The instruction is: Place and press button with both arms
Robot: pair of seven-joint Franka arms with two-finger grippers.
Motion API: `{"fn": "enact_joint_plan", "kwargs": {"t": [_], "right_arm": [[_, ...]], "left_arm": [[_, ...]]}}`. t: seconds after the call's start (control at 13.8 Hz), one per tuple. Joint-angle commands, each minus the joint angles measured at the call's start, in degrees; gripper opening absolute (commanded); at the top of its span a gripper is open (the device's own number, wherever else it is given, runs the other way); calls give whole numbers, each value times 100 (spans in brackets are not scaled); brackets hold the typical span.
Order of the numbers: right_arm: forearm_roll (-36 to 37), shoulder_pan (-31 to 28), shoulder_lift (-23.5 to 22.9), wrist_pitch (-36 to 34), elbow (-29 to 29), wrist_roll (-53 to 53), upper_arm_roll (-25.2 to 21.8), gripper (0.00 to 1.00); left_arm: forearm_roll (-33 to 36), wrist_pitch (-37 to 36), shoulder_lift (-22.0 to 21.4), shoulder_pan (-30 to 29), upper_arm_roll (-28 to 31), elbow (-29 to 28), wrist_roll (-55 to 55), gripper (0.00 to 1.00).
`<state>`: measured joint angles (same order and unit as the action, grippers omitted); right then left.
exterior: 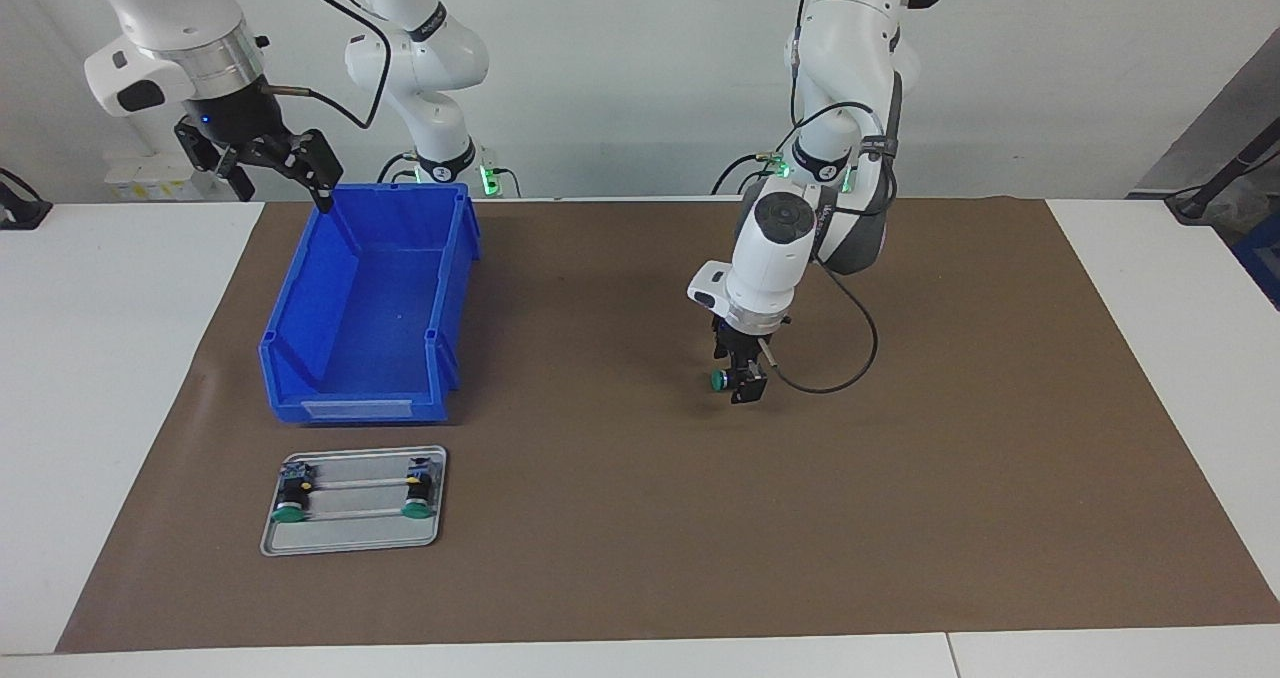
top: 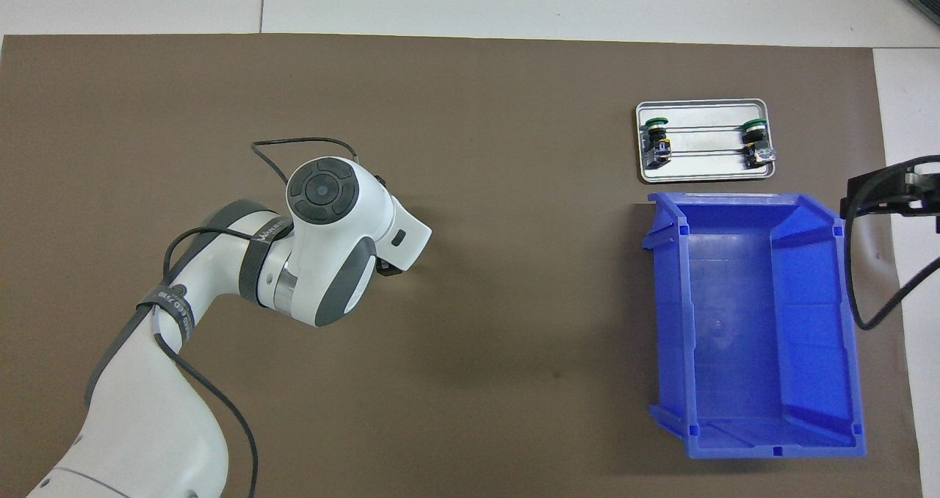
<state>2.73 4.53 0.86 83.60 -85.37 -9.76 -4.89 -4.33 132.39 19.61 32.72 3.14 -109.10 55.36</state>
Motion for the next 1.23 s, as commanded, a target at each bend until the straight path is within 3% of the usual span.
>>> {"fn": "enact_joint_plan", "kwargs": {"t": [0.0,0.44,0.8,1.16], "right_arm": [[-9,-93,19,86,-50,159,32,100],[-18,-93,28,95,-68,114,41,100],[-27,-119,28,122,-68,97,33,100],[-27,-128,28,227,-77,106,33,100]], "left_arm": [[-60,-248,-71,103,99,3,159,96],[-60,-38,-98,147,99,-207,265,96],[-60,770,-63,209,99,-620,247,96],[-60,806,-36,253,108,-673,256,96]]}}
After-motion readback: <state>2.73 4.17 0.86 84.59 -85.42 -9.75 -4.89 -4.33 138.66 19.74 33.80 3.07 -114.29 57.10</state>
